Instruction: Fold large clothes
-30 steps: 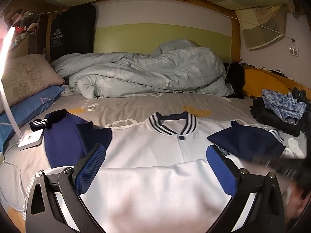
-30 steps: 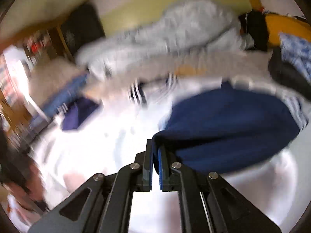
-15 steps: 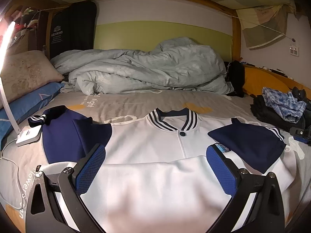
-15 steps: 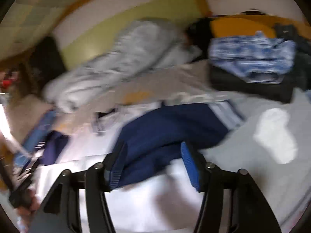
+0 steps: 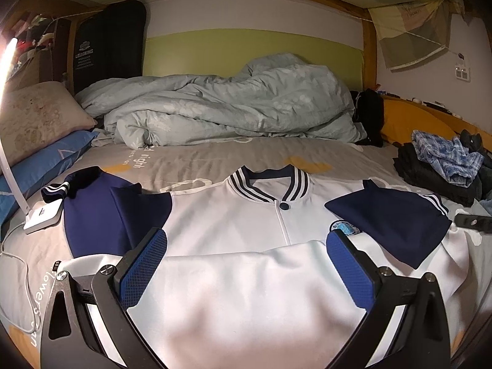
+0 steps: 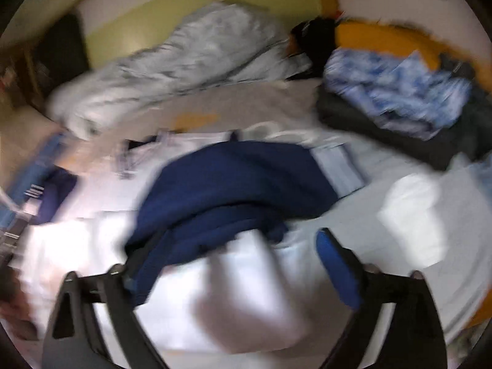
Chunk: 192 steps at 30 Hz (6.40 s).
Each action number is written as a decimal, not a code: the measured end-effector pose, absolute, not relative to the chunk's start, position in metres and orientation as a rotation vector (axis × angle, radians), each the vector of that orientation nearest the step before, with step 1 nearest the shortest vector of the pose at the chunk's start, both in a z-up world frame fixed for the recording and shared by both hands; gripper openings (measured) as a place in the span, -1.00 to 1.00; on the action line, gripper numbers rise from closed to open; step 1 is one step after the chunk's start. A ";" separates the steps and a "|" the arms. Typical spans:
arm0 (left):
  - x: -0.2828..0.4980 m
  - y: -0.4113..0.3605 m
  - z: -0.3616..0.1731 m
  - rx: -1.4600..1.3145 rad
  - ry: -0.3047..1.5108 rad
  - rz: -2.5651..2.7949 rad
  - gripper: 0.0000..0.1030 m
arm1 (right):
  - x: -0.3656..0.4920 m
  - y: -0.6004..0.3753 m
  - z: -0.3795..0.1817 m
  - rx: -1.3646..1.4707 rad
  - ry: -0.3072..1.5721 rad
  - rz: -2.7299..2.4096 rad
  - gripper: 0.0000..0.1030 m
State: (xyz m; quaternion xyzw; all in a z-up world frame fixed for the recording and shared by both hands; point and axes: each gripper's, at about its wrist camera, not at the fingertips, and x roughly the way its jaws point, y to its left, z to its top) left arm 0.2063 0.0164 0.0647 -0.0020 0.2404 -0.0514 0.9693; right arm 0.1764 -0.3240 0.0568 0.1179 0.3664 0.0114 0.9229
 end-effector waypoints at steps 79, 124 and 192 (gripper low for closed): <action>0.200 0.089 0.094 -0.144 0.417 -0.036 0.99 | 0.186 -0.154 0.054 0.113 0.641 0.377 -0.70; 0.340 0.031 0.085 0.308 0.673 0.134 -0.90 | 0.173 -0.296 0.052 0.211 0.538 0.172 -1.00; 0.240 0.194 0.125 0.014 0.483 0.141 1.00 | 0.226 -0.241 0.093 -0.067 0.489 0.021 1.00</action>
